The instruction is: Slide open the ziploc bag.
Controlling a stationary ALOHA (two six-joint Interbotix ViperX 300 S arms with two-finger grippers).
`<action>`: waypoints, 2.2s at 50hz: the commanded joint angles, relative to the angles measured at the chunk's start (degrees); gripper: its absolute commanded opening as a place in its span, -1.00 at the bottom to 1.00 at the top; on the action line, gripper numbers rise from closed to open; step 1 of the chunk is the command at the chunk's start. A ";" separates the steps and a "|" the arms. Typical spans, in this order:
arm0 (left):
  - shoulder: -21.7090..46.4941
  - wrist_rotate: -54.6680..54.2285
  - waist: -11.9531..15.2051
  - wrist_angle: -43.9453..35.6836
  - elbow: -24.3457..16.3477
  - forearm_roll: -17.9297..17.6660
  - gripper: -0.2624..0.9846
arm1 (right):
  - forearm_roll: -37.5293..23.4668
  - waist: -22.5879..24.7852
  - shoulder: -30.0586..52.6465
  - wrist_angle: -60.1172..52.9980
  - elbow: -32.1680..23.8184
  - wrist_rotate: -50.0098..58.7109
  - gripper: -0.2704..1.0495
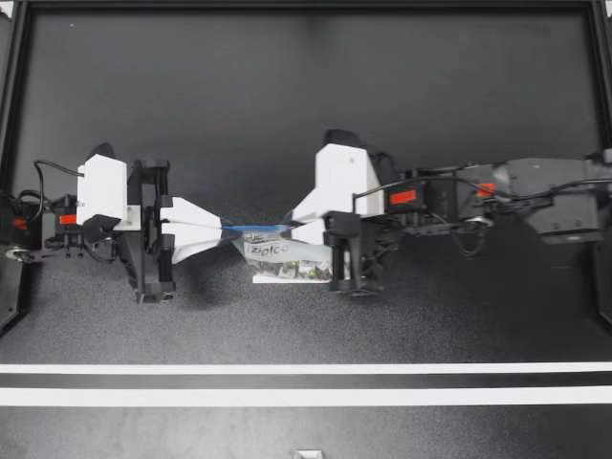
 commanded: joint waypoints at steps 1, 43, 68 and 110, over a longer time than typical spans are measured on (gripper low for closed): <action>-0.53 0.18 0.18 -0.26 -0.35 -0.18 -0.85 | -0.09 0.09 -3.96 0.44 0.97 0.00 -0.79; -1.23 0.26 0.18 -0.44 1.32 -0.53 -0.85 | -0.09 -2.81 -17.67 1.49 15.82 0.44 -0.79; -1.23 1.23 0.53 -0.09 0.88 -0.53 -0.85 | -0.09 -2.81 -21.09 2.29 20.13 0.62 -0.79; -2.55 0.70 0.53 -0.09 1.23 -0.53 -0.46 | 0.09 -2.81 -22.15 0.97 21.27 0.88 -0.51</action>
